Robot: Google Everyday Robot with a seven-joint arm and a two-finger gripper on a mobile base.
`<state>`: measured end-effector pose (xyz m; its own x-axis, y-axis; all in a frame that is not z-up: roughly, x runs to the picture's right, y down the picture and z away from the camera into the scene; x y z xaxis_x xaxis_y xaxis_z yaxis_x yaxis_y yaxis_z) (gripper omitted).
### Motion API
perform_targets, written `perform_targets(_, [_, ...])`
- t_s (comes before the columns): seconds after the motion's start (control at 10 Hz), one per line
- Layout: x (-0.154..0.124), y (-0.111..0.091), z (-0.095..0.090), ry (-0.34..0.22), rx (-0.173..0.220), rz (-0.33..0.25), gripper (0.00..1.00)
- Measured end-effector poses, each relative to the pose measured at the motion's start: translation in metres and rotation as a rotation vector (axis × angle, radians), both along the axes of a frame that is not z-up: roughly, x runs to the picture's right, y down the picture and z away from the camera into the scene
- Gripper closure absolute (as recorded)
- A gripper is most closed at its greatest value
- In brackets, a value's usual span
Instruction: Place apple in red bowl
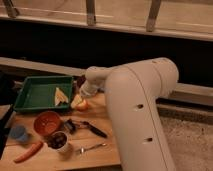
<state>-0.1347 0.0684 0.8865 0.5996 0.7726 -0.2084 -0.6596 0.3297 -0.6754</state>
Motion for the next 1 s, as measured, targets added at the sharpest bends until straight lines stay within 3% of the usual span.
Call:
perform_targets(0.6, [-0.026,0.026,0.015,-0.020,-0.058,-0.089,0.22])
perform_targets(1.0, [-0.021,0.029,0.017,-0.016,-0.061,-0.135,0.62])
